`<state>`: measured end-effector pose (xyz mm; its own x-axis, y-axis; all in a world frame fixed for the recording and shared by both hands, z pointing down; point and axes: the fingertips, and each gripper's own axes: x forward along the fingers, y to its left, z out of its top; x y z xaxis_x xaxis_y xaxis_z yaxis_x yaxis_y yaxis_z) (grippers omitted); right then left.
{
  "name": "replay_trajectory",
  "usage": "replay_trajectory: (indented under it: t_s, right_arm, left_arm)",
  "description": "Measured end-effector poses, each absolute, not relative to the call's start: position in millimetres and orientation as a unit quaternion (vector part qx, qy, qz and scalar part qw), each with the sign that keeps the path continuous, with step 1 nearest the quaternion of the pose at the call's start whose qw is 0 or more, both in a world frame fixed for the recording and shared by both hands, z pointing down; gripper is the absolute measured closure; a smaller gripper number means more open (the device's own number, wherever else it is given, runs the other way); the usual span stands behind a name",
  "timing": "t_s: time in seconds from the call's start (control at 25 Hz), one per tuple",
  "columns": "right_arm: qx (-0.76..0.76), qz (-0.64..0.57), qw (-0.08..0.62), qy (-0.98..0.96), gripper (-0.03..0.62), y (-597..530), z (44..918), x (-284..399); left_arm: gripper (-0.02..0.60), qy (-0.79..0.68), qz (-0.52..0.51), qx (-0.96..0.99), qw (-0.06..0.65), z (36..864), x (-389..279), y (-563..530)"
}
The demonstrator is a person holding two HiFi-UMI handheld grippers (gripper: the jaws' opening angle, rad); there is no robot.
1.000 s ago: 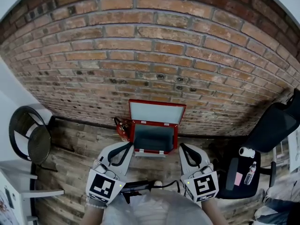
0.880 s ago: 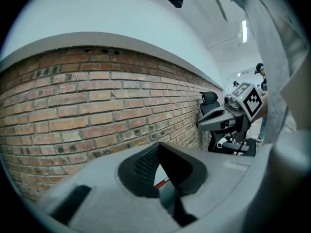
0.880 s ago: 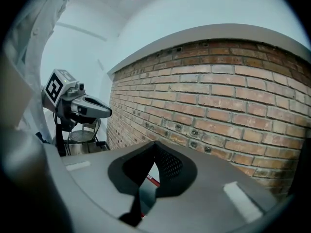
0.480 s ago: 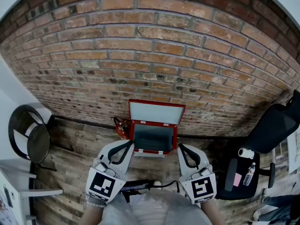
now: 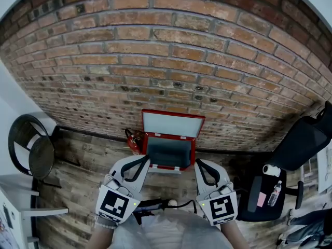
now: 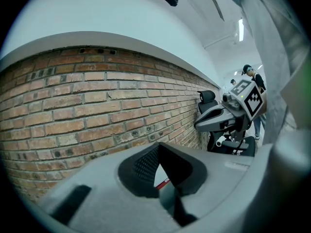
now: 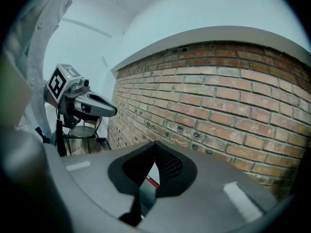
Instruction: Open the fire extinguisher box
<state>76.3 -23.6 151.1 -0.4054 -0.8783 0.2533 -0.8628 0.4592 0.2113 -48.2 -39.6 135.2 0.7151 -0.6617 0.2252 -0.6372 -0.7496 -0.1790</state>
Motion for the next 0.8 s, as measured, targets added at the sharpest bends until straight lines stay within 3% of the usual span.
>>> replay_trajectory:
  t_s: [0.8]
  right_arm:
    - [0.515,-0.024,0.175,-0.839,0.591,-25.5,154.1,72.1]
  left_arm:
    - [0.583,0.354,-0.132,-0.925,0.043,134.4,-48.8,-42.2]
